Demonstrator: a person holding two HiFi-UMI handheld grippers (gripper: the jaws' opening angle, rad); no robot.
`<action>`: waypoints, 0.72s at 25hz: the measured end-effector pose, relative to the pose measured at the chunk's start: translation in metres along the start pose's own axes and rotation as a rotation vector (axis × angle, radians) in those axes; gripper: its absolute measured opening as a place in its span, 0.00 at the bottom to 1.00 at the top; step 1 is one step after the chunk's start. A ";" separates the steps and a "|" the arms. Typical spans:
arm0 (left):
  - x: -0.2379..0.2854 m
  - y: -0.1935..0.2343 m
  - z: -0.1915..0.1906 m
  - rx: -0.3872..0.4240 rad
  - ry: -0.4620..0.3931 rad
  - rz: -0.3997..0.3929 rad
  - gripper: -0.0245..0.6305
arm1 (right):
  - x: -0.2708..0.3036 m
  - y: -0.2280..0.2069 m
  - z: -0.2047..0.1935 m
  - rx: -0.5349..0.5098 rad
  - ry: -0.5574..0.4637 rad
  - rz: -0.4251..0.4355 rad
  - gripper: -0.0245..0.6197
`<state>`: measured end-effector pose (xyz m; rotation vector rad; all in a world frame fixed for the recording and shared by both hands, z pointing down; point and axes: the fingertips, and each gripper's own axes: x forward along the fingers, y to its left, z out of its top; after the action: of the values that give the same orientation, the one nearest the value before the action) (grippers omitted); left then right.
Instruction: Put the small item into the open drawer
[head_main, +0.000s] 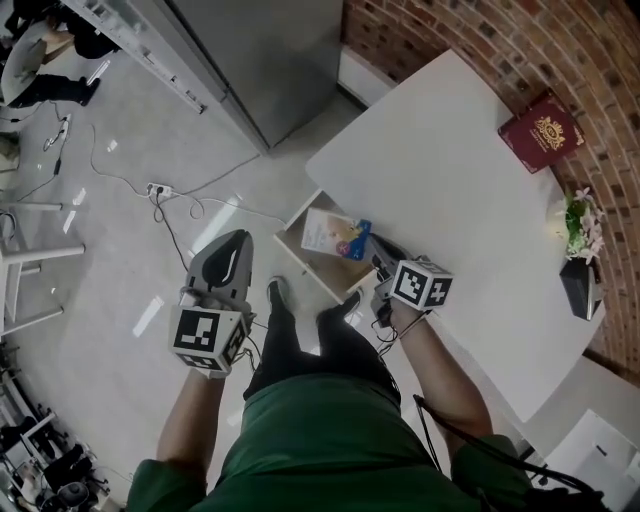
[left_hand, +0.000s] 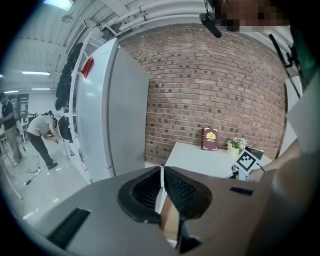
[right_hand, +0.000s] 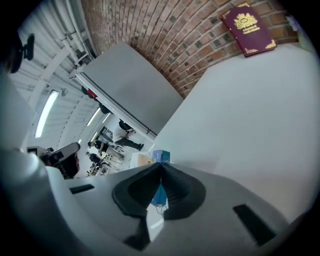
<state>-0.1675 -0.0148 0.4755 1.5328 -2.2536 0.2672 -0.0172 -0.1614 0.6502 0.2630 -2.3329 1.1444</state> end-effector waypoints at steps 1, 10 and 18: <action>0.001 0.005 -0.002 0.004 0.005 -0.009 0.06 | 0.002 -0.001 -0.007 0.023 -0.010 -0.011 0.06; 0.015 0.044 -0.025 0.066 0.054 -0.119 0.06 | 0.022 -0.011 -0.067 0.189 -0.074 -0.116 0.06; 0.021 0.070 -0.057 0.110 0.111 -0.189 0.06 | 0.058 -0.086 -0.120 0.345 -0.145 -0.306 0.06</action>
<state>-0.2259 0.0153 0.5408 1.7291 -2.0221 0.4158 0.0112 -0.1183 0.7996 0.8214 -2.1042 1.3998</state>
